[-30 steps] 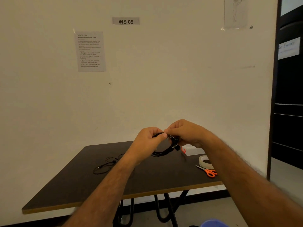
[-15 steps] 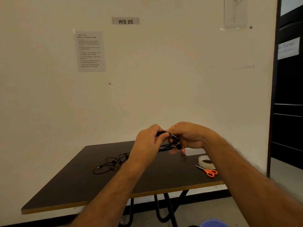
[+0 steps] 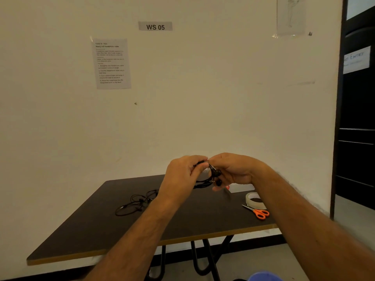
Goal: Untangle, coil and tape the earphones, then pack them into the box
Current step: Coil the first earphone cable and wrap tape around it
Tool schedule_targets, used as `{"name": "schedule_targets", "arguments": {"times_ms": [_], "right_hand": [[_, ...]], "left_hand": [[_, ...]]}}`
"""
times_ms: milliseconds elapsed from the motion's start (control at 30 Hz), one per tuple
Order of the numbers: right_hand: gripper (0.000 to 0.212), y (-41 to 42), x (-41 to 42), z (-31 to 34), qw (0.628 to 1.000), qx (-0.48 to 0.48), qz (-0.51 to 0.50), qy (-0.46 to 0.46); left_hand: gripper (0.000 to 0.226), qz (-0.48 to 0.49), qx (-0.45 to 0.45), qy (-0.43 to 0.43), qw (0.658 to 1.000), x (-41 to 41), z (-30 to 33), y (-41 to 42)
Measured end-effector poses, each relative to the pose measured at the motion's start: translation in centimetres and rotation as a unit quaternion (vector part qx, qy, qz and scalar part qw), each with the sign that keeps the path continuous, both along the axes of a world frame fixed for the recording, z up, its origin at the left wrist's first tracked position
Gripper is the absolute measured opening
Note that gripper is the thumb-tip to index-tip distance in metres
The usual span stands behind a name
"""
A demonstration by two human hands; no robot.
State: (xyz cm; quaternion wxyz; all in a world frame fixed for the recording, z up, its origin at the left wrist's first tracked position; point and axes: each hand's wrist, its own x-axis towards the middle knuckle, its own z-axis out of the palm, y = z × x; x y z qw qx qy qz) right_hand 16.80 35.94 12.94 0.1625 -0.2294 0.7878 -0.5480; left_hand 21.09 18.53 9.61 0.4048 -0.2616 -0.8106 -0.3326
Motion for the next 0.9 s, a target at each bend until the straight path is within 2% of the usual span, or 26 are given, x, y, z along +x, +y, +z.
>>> {"name": "schedule_targets", "arguments": {"times_ms": [100,267,467,533,633,900], "right_hand": [[0.024,-0.3,-0.4,-0.3,0.993,0.036,-0.063,0.097],[0.015,-0.8,-0.9,-0.8,0.979,0.045,-0.099,0.172],[0.01,-1.0,-0.5,-1.1,0.95,0.002,-0.139,0.279],[0.01,-0.9,0.0,-1.0,0.955,-0.006,-0.098,0.281],[0.014,-0.9,0.3,-1.3,0.962,0.034,-0.039,0.268],[0.027,-0.9,0.4,-1.8,0.943,0.102,-0.05,0.312]], "left_hand": [[0.029,0.008,0.006,-0.024,1.0,0.0,0.1,0.0],[0.025,0.03,0.001,-0.071,0.997,-0.3,0.1,0.1],[0.023,0.052,0.01,-0.125,0.991,-0.6,0.3,-0.2],[0.02,0.042,0.028,-0.146,0.988,-0.7,0.4,-0.4],[0.018,0.039,0.04,-0.173,0.983,-0.9,0.4,-0.6],[0.022,0.018,0.018,-0.261,0.965,-1.1,0.9,-1.7]]}}
